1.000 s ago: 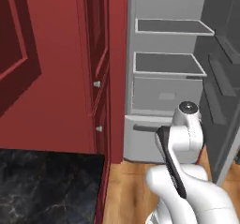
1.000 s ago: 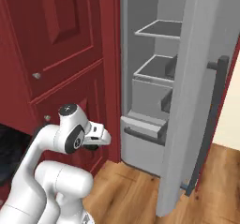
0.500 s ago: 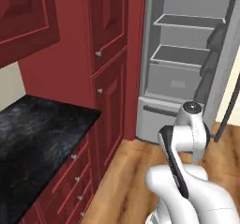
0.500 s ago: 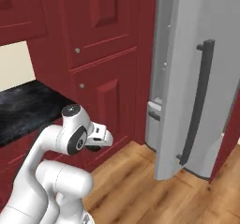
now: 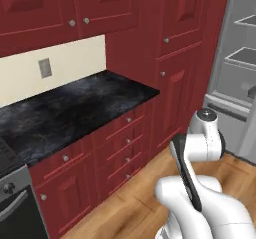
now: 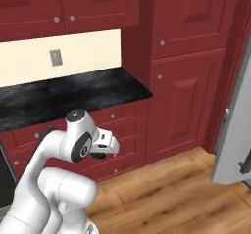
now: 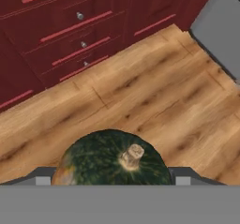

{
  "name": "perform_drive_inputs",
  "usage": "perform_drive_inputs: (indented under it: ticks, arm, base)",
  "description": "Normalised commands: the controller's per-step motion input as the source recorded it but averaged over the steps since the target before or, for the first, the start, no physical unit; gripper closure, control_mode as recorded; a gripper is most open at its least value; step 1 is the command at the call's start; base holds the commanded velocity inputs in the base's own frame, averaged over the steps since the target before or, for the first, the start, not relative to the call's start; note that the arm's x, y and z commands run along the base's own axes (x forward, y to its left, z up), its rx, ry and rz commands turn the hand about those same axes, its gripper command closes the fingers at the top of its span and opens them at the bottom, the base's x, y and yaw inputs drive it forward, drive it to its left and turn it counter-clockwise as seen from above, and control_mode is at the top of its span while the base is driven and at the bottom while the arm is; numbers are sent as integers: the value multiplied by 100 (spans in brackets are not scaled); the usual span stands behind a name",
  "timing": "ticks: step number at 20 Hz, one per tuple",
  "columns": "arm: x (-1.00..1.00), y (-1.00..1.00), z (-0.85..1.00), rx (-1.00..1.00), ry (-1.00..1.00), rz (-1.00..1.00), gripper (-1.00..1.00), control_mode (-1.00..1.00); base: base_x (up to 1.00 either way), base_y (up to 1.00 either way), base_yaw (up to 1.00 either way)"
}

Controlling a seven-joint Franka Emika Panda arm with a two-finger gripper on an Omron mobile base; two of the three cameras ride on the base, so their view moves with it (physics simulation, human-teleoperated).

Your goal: Place the cold items (pear and squash) from the fridge in one tupperware on the dining counter. Place the warm items (kebab skewer and hot dog) in the stove area in another tupperware.

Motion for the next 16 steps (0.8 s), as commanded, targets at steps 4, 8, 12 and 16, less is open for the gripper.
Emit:
perform_drive_inputs:
  ticks: [4, 8, 12, 16]
  arm:
    - [0, 0, 0, 0, 0, 0, 100, 100]
    - [0, 0, 0, 0, 0, 0, 100, 100]
    - [0, 0, 0, 0, 0, 0, 100, 100]
    - [0, 0, 0, 0, 0, 0, 100, 100]
  base:
    - [-100, 1, 49]
    - [-100, 23, 39]
    - [-100, 83, 31]
    - [-100, 100, 26]
